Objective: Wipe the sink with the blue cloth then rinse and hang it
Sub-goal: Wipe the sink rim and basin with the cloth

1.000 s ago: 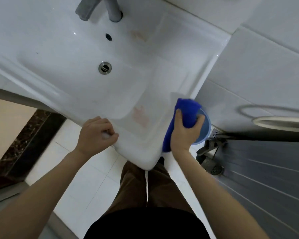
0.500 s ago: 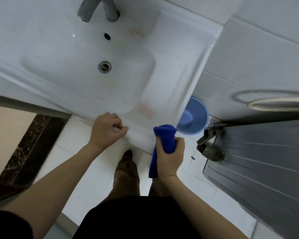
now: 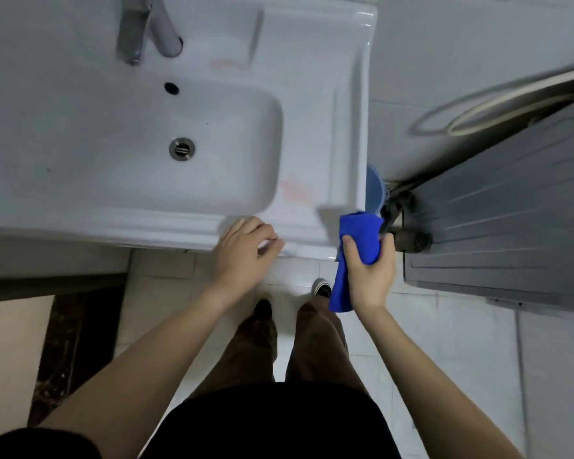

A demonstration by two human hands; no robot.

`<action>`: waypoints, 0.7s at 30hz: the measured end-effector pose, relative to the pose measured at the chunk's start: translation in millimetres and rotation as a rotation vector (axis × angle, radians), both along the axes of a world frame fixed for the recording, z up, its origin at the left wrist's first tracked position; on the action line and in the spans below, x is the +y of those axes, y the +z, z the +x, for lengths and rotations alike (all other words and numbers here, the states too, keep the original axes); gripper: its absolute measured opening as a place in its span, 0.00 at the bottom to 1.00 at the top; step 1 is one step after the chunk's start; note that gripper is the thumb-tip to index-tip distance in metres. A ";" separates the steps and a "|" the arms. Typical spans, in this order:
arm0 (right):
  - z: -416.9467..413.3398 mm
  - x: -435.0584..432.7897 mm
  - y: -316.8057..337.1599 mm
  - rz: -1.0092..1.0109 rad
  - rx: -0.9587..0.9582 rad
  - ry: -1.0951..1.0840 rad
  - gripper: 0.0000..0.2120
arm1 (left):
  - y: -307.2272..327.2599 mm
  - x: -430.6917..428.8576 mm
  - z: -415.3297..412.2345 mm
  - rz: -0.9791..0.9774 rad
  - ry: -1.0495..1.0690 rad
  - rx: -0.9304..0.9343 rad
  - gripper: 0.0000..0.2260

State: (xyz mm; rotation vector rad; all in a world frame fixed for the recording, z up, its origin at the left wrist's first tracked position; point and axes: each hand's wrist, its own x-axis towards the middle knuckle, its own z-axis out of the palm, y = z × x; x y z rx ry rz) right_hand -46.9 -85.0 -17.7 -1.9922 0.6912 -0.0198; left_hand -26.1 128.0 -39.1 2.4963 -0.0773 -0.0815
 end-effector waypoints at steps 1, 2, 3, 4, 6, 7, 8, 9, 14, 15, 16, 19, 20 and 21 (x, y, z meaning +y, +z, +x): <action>-9.6 8.0 0.0 0.007 -0.009 -0.024 0.15 | -0.2 1.1 -0.7 -0.003 -0.006 -0.003 0.10; -11.1 12.6 0.3 -0.010 -0.014 -0.029 0.15 | -0.2 2.3 -1.2 -0.008 -0.005 -0.007 0.10; -5.7 13.9 1.0 -0.041 -0.023 -0.031 0.15 | -0.2 2.9 -1.0 -0.014 -0.004 -0.011 0.10; 2.9 12.5 2.0 -0.072 -0.031 -0.049 0.15 | -0.8 3.8 -0.7 -0.021 -0.006 -0.017 0.10; 21.3 3.4 1.9 -0.095 -0.051 -0.114 0.15 | -3.7 4.2 -0.6 -0.029 -0.006 -0.030 0.10; 26.1 -0.2 0.6 -0.084 -0.066 -0.157 0.15 | -5.0 4.0 -0.3 -0.027 -0.003 -0.036 0.10; 26.3 -0.3 -1.5 -0.073 -0.081 -0.205 0.15 | -6.0 3.8 0.1 -0.027 0.004 -0.041 0.10; 22.1 4.3 -3.5 -0.070 -0.087 -0.253 0.16 | -6.3 3.4 0.4 -0.029 0.010 -0.041 0.10; -18.7 56.2 -12.7 -0.137 -0.101 -0.091 0.15 | -4.3 4.4 -0.6 -0.031 -0.018 -0.002 0.09; -19.5 55.3 -12.6 -0.163 -0.105 -0.043 0.15 | -4.5 5.0 -0.9 -0.030 -0.020 -0.005 0.09; -16.4 48.3 -11.1 -0.185 -0.101 -0.040 0.15 | -4.4 5.2 -0.8 -0.034 -0.023 -0.003 0.09; -3.7 15.5 -5.5 -0.183 -0.077 -0.215 0.16 | -3.0 5.1 -0.7 -0.056 -0.034 -0.010 0.13; -2.6 9.9 -5.8 -0.174 -0.066 -0.274 0.16 | -2.9 4.9 -1.0 -0.058 -0.033 -0.014 0.13; -3.8 11.0 -6.7 -0.172 -0.062 -0.306 0.16 | -3.0 4.4 -1.3 -0.057 -0.032 -0.016 0.13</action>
